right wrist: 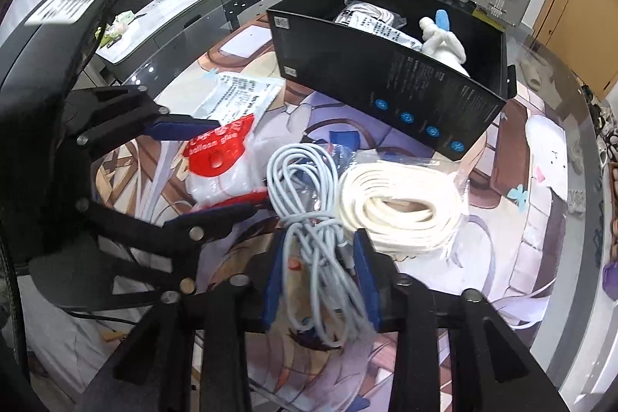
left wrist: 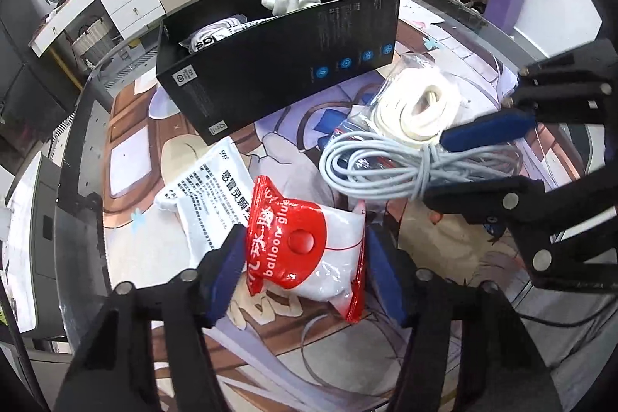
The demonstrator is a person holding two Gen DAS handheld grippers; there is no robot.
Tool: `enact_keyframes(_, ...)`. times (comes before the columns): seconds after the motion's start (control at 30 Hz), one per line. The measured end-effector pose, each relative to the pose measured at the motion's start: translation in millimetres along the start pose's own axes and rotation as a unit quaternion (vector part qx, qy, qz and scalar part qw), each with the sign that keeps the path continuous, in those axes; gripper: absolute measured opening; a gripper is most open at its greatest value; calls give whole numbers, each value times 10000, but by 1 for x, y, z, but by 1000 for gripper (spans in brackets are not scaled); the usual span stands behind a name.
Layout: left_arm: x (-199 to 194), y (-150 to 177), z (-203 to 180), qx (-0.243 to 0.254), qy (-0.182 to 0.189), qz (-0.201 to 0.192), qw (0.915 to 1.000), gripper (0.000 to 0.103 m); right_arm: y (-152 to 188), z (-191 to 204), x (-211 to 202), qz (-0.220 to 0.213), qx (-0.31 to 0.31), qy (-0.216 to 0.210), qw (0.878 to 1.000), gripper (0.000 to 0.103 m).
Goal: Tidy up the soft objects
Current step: 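Grasp the red balloon glue bag with the left tool while the right tool lifts the cable, then carry the glue bag and grey cable over the black box with both tools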
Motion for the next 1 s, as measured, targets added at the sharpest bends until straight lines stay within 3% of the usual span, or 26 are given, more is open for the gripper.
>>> enact_keyframes(0.13,-3,-2,0,46,81,-26,10000,50,-5,6,-6,-113,1,-80,9999,17)
enact_keyframes(0.23,-5,-3,-3,29,308,-2,9995,48,-5,6,-9,-109,-15,-81,9999,17)
enact_keyframes(0.37,-9,-3,-3,97,302,-29,9995,47,-5,7,-9,-111,21,-132,9998,16)
enact_keyframes(1.0,-53,-29,25,-244,345,-602,9973,47,-28,12,-72,-976,154,-195,9949,16)
Point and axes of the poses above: each gripper's, at about its wrist camera, not at the fingertips, and x roughly the way its jaws point, z to its left, y to its underside, the point moved 9 cm from there along x, roughly the way its jaws point, and after that the axes turned 7 degrees about -y, right-handed, at the moved point
